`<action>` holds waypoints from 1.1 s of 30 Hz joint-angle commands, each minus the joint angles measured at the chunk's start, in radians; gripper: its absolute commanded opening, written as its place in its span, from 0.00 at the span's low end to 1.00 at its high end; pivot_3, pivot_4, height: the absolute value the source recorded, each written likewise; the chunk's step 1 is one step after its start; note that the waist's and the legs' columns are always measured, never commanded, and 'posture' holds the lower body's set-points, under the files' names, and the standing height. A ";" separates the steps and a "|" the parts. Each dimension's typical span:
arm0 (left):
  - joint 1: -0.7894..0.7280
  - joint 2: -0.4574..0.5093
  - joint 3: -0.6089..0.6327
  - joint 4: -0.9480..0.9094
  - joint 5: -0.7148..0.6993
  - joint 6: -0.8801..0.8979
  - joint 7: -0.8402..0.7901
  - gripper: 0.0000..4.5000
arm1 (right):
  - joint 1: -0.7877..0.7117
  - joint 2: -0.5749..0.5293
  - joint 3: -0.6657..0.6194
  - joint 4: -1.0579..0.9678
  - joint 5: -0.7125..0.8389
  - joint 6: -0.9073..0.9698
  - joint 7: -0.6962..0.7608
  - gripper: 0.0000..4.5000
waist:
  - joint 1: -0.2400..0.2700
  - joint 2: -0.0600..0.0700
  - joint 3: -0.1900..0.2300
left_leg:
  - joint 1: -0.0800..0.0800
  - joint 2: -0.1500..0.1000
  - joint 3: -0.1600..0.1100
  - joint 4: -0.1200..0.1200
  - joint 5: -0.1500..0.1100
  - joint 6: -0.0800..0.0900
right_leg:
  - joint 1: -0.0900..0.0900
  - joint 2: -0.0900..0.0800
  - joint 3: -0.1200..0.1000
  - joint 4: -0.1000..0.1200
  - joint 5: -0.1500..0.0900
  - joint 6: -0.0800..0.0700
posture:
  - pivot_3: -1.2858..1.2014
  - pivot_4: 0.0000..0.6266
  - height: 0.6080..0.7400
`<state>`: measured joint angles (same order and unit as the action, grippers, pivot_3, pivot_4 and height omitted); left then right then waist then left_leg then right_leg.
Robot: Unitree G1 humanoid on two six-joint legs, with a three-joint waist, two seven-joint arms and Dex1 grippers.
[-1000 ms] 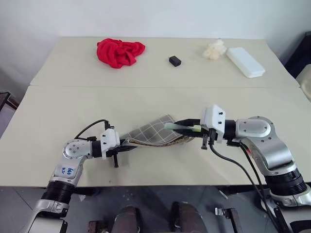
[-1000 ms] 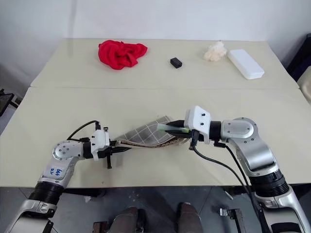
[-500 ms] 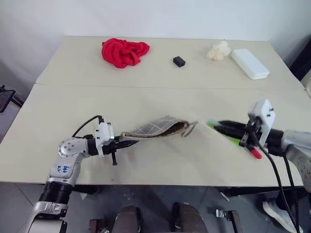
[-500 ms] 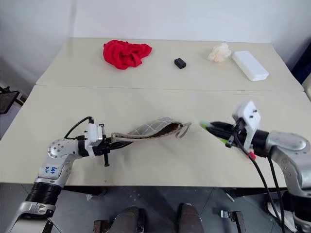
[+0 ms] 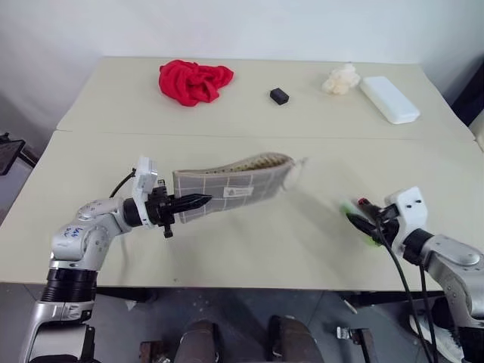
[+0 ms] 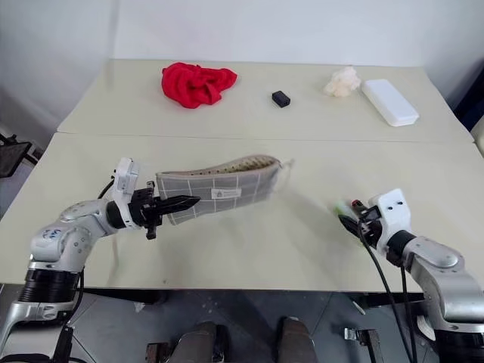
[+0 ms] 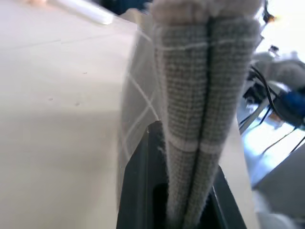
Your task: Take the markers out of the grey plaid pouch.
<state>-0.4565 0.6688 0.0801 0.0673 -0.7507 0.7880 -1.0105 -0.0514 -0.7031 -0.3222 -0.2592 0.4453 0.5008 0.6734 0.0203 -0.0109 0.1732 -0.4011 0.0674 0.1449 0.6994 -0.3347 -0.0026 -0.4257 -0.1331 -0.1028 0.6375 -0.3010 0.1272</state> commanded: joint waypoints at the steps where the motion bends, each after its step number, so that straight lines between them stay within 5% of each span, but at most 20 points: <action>1: -0.032 0.009 0.091 0.052 -0.087 0.246 0.127 0.00 | 0.010 -0.030 -0.070 -0.089 0.090 -0.111 0.147 0.83 | -0.002 0.000 0.000 | 0.001 0.000 0.000 0.000 0.000 0.000 | 0.000 0.000 0.000 0.000 0.000 0.000 | 0.52 0.24 1.00; 3: -0.043 0.004 0.138 0.070 -0.113 0.323 0.191 0.00 | 0.013 -0.025 -0.089 -0.100 0.127 -0.144 0.196 0.98 | -0.003 -0.001 0.000 | 0.001 0.000 0.000 0.000 0.000 0.000 | 0.000 0.000 0.000 0.000 0.000 0.000 | 0.52 0.24 1.00; 6: -0.036 0.033 0.261 0.103 -0.158 0.486 0.300 0.00 | -0.003 -0.020 -0.070 -0.144 0.186 -0.129 0.222 0.99 | -0.003 -0.001 0.000 | 0.001 0.000 0.000 0.000 0.000 0.000 | 0.001 0.000 0.000 0.000 0.000 0.000 | 0.52 0.24 1.00; 9: 0.009 0.056 0.302 0.072 -0.091 0.416 0.355 0.16 | -0.024 0.007 -0.038 -0.162 0.243 -0.104 0.222 1.00 | -0.013 -0.001 0.000 | 0.002 0.000 0.000 -0.001 0.000 0.000 | 0.001 0.000 0.000 0.000 0.000 0.000 | 0.52 0.24 1.00; 14: 0.141 0.167 0.209 0.046 0.225 -0.166 0.216 0.51 | -0.001 0.023 0.012 -0.171 0.234 -0.127 0.247 1.00 | -0.016 -0.001 0.000 | 0.002 0.000 0.000 -0.001 0.000 -0.001 | 0.001 0.000 0.000 0.000 0.000 0.000 | 0.52 0.24 1.00; 21: 0.325 0.292 0.282 0.198 0.355 -0.810 -0.145 0.54 | 0.050 -0.004 0.035 -0.135 0.162 -0.258 0.363 1.00 | -0.021 -0.001 0.000 | 0.002 0.000 0.002 -0.003 0.000 -0.001 | 0.000 0.000 0.000 -0.001 -0.001 -0.001 | 0.52 0.24 1.00; 28: 0.409 0.284 0.300 0.225 0.391 -0.974 -0.180 0.98 | 0.080 -0.001 0.070 -0.136 0.126 -0.318 0.410 1.00 | -0.021 -0.001 0.000 | 0.002 0.000 0.002 -0.001 -0.001 0.000 | 0.000 -0.001 0.000 0.000 -0.001 -0.001 | 0.52 0.24 1.00; 33: 0.339 0.248 0.343 0.324 0.340 -0.837 -0.057 0.99 | 0.076 0.011 0.086 -0.120 0.119 -0.329 0.398 1.00 | -0.020 -0.002 0.000 | 0.002 0.001 0.002 -0.001 -0.001 0.000 | 0.000 -0.001 0.000 0.001 -0.001 -0.001 | 0.52 0.24 1.00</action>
<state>-0.1082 0.9118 0.3941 0.3947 -0.3948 -0.0574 -1.0888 0.0243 -0.6965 -0.2328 -0.3786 0.5632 0.1948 1.0743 0.0008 -0.0125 0.1734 -0.3990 0.0678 0.1466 0.6981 -0.3358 -0.0024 -0.4257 -0.1340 -0.1029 0.6385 -0.3016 0.1260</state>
